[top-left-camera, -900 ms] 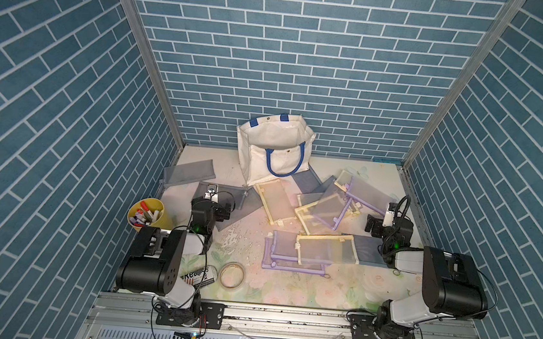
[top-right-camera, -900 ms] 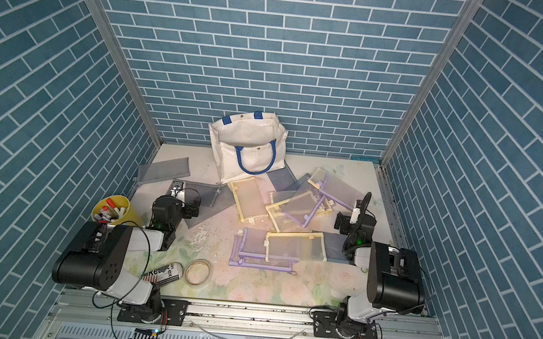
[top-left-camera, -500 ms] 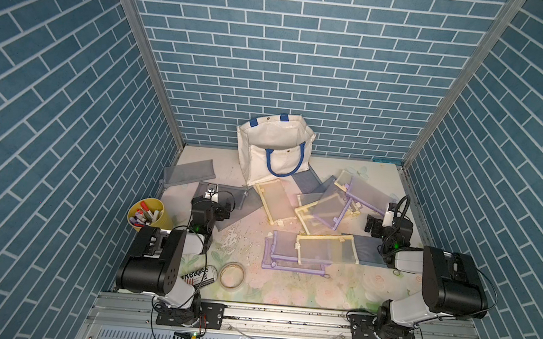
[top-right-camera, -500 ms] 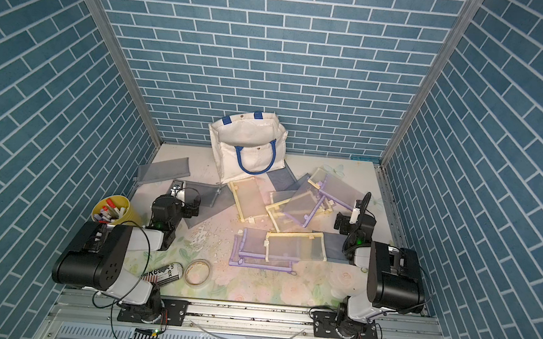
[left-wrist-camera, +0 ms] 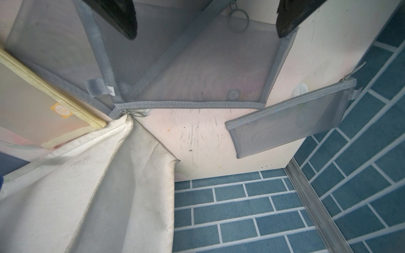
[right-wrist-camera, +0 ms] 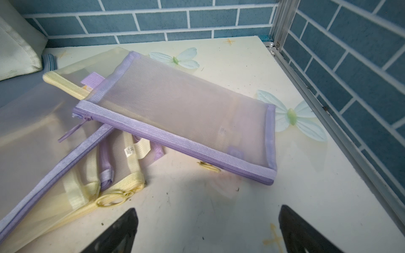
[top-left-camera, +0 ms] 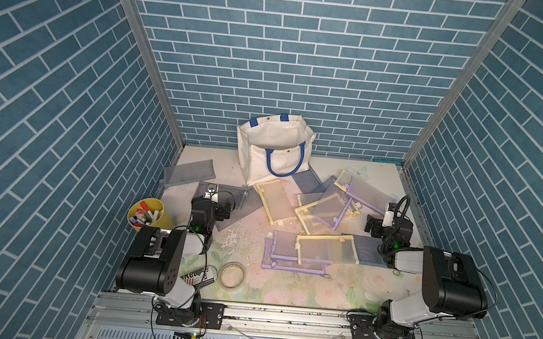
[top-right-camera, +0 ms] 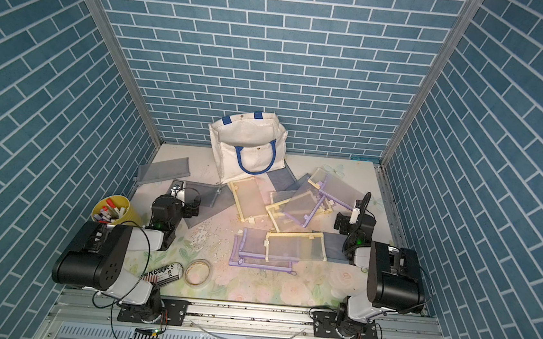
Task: Put the pencil pouch into the canvas bag
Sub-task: Pick up the pencil pouch.
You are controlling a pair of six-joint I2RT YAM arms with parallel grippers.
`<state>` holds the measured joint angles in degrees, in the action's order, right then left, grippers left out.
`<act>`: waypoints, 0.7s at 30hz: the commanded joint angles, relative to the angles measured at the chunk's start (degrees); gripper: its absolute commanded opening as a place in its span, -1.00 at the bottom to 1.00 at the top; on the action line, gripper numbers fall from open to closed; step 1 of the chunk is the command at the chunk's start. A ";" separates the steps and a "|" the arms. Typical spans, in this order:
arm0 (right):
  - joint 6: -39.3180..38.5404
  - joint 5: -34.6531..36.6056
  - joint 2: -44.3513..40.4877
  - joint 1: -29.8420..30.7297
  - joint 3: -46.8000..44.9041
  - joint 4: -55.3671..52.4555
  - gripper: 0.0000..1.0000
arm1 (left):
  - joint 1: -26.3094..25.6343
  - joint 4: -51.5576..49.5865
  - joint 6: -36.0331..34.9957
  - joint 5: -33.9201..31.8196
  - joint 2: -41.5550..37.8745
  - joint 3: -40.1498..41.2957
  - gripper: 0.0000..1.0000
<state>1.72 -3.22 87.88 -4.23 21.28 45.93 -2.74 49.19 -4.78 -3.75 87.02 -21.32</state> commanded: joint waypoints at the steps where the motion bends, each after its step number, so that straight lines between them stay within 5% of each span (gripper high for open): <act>1: 1.25 -0.11 0.56 0.21 2.19 1.79 0.98 | 0.46 0.91 -0.40 0.32 0.69 -0.69 0.99; 21: 1.26 -0.20 0.40 0.19 1.91 2.14 0.98 | 0.55 0.78 -0.32 0.32 0.69 -0.67 0.99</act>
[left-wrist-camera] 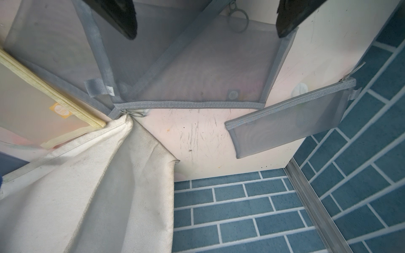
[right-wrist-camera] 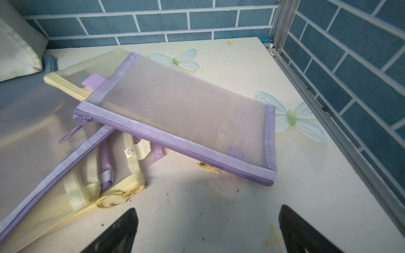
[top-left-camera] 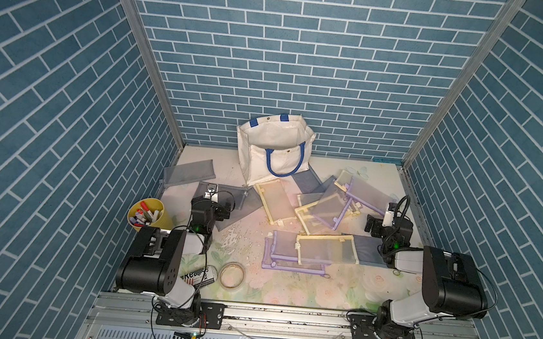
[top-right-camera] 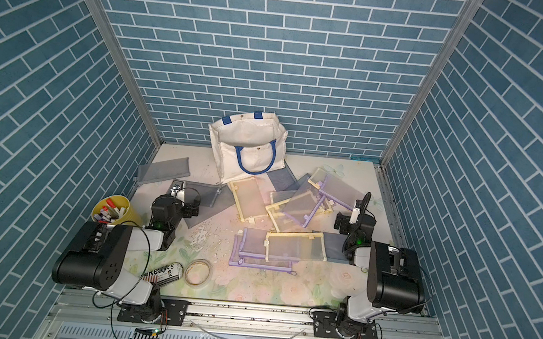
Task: Put the pencil pouch into the canvas bag
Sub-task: Pick up the pencil pouch.
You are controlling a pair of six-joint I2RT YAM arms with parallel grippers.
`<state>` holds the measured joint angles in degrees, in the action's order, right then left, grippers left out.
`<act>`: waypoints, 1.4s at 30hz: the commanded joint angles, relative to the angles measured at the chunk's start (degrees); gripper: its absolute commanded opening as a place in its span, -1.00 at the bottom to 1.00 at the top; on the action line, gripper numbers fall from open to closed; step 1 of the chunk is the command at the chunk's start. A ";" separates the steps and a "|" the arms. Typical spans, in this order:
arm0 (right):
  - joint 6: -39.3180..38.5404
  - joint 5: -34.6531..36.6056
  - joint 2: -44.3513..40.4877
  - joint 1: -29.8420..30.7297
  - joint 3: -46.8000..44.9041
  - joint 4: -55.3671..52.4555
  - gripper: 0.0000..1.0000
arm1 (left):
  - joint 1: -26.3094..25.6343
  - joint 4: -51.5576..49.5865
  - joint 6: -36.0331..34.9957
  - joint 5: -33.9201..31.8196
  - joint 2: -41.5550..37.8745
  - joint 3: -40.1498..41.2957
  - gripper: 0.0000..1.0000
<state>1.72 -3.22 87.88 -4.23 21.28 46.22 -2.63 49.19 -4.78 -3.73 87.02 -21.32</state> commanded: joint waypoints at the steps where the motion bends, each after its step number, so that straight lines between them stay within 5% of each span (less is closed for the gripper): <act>1: 1.25 -0.20 0.45 0.19 1.91 1.82 0.98 | 0.41 0.83 -0.32 0.32 0.69 -0.71 0.99; 8: -0.03 0.44 -3.56 0.88 1.19 -0.42 0.98 | 0.09 -4.19 0.88 -3.81 -5.90 -0.23 0.99; 14: 1.72 13.76 -25.40 12.48 11.00 -37.30 0.98 | -5.46 -37.86 8.58 -2.29 -26.46 -8.44 0.99; 19: 13.93 18.21 -25.13 19.08 31.64 -72.07 0.98 | -17.29 -61.83 27.08 -3.76 -33.00 -21.09 0.99; 22: 21.68 14.37 -21.20 19.88 38.24 -80.36 0.98 | -24.44 -70.61 36.18 -0.47 -27.54 -28.20 0.99; 26: 27.68 3.02 -12.37 20.14 44.99 -87.01 0.98 | -32.67 -64.72 44.99 8.23 -16.44 -30.08 0.99; 31: 30.29 -8.11 -9.83 17.71 40.52 -83.96 0.98 | -41.37 -62.43 47.22 11.37 -0.49 -40.33 0.99; 36: 37.38 -25.64 -5.66 7.26 32.32 -68.96 0.96 | -43.03 -64.32 49.29 16.13 13.80 -54.78 0.89; 42: 37.37 -33.08 0.42 6.54 35.19 -62.28 0.93 | -42.06 -72.91 48.77 16.24 25.88 -71.50 0.73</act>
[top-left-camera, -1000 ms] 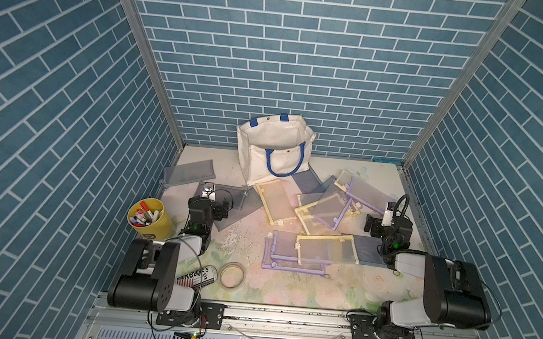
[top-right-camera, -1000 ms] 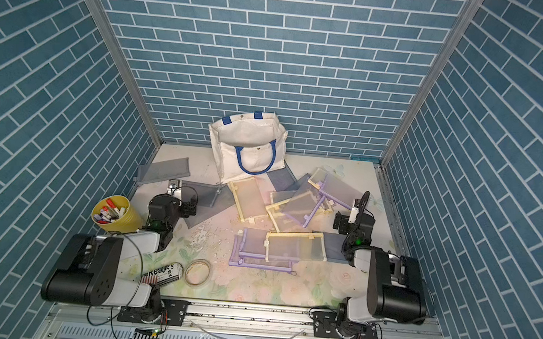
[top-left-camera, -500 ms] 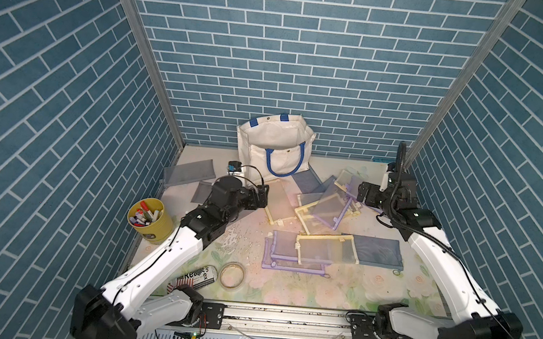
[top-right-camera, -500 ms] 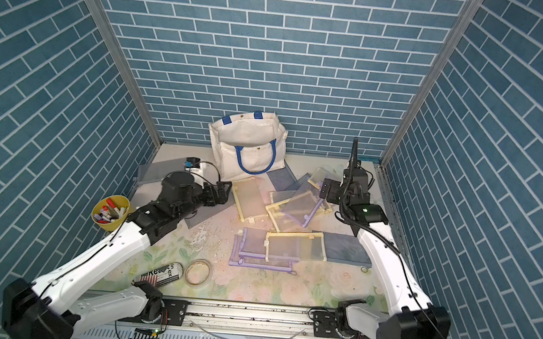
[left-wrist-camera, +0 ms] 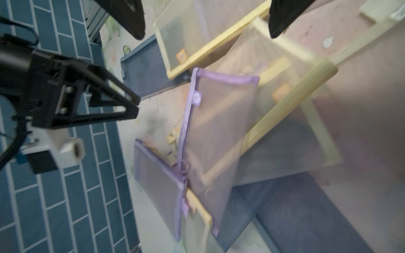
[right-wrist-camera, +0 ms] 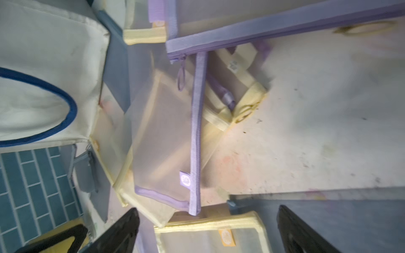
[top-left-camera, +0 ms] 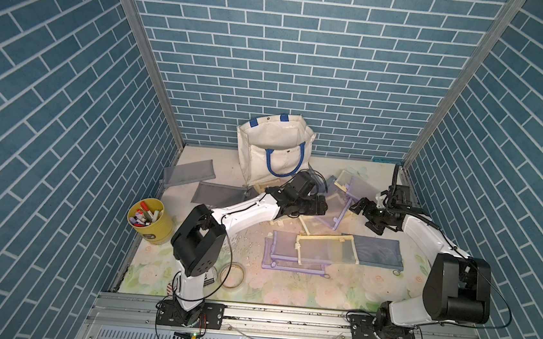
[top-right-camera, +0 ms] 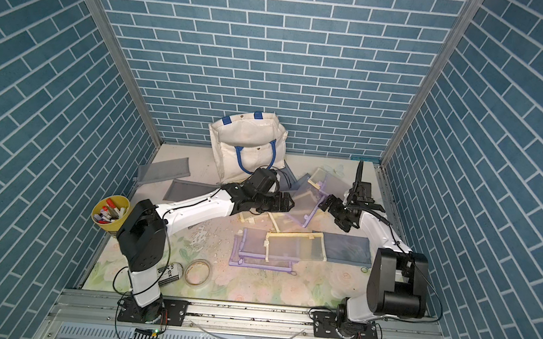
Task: Put the pencil pouch into the canvas bag
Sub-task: Pick up the pencil pouch.
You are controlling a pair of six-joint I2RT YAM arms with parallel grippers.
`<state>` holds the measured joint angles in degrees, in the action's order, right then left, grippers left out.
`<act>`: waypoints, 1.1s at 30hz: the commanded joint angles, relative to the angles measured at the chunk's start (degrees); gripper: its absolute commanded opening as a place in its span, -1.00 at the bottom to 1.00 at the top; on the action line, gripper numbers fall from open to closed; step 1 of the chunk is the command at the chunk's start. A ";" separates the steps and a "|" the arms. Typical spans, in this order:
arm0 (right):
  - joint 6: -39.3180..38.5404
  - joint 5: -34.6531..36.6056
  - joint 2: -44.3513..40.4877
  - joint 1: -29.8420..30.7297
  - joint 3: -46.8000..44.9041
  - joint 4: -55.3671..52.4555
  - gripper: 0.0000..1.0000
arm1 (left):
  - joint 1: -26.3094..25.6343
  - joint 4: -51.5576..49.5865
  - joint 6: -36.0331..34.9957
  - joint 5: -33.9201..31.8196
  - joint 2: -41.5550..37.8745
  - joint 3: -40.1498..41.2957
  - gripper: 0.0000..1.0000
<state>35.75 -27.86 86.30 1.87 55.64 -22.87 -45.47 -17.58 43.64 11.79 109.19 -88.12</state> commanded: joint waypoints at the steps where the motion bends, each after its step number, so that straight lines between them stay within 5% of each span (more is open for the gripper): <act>1: 4.11 -9.10 3.08 0.46 0.56 8.48 0.91 | 1.32 -6.30 0.46 0.69 5.04 -5.93 0.70; 10: 4.20 -12.12 7.22 0.28 -0.34 11.81 0.71 | 3.63 -14.81 -1.97 2.87 20.66 -26.06 0.52; 17: 4.55 -12.56 10.59 -0.10 0.20 13.63 0.27 | 3.77 -11.51 -0.31 5.77 23.97 -26.29 0.34; 33: 8.30 -15.99 14.73 -0.20 -0.10 20.84 0.12 | 1.43 -3.56 1.78 11.53 24.72 -23.20 -0.09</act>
<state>42.02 -41.45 100.51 1.85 55.64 -5.45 -42.57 -23.16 45.54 21.28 134.06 -112.09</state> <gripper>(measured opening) 0.567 0.459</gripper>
